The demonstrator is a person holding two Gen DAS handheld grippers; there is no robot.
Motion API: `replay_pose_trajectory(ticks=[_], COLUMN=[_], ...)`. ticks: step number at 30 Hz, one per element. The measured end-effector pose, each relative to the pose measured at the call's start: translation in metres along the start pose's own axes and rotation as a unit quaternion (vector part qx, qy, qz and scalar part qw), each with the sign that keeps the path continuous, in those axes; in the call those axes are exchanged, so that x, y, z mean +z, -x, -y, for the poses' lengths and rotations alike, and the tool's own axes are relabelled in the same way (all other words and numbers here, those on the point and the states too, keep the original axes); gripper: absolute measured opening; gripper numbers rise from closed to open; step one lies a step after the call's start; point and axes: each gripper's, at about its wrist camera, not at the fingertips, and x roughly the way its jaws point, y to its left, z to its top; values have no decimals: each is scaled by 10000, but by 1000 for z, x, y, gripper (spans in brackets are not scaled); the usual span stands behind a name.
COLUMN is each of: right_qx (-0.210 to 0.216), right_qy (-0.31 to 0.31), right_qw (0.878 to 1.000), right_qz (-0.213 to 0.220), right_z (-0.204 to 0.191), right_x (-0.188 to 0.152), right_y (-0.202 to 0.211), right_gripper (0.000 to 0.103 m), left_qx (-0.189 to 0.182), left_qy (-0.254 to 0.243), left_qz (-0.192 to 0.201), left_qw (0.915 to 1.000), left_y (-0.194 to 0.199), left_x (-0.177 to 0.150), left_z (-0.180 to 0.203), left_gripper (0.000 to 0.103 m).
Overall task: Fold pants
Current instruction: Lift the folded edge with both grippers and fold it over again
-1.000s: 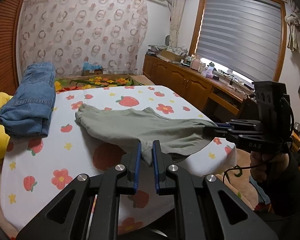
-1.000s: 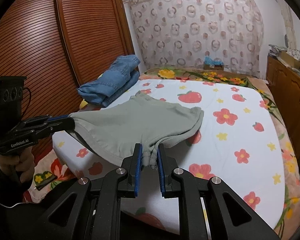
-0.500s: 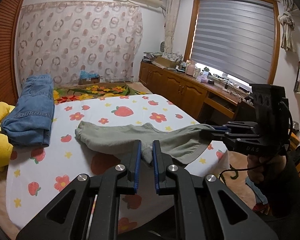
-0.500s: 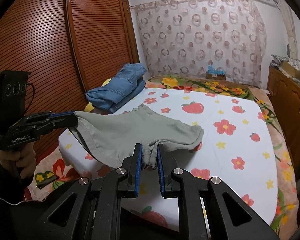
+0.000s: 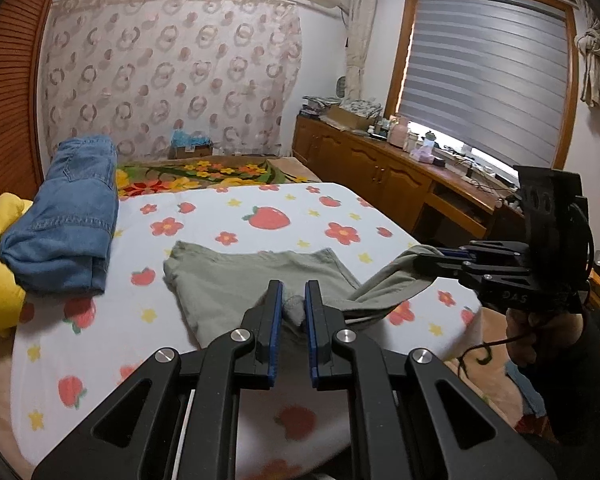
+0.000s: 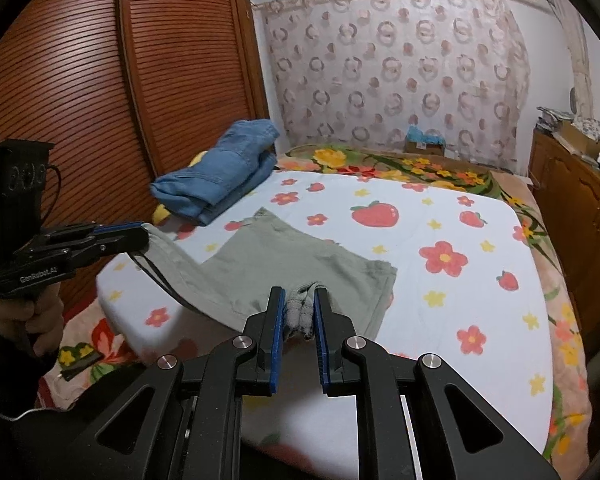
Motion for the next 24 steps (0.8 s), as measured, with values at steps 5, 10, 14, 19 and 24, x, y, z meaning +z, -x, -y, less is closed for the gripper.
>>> replay_pose_trajectory(ticks=[5,10,14,19,24], right_qx=[-184,-308,-404,-448,-448], right_qy=[6,-26,-89,-112,-112], right_qw=[9998,9994,9988,9982,9975], right_qz=[-92,-175,-265,-391,-533], right_z=[7,12,17,18,19], right_x=[19,31,37,40,37], right_y=[-26,-51,-69,-85,-95], right_gripper=[14,14,14,14,14], left_qx=[130,263,380,466,520], left_qy=[-97,-34,-14,-26,52], left_qz=[39,7,3,-138,-252], left_qw=[9999,9996,9993,9988,9983], left_y=[-18,-38,-48,-60,-65], left_x=[12,18,24,22,13], left_z=[-4,-14,-21,-25,-29], left_gripper=[12,12,12,12,12])
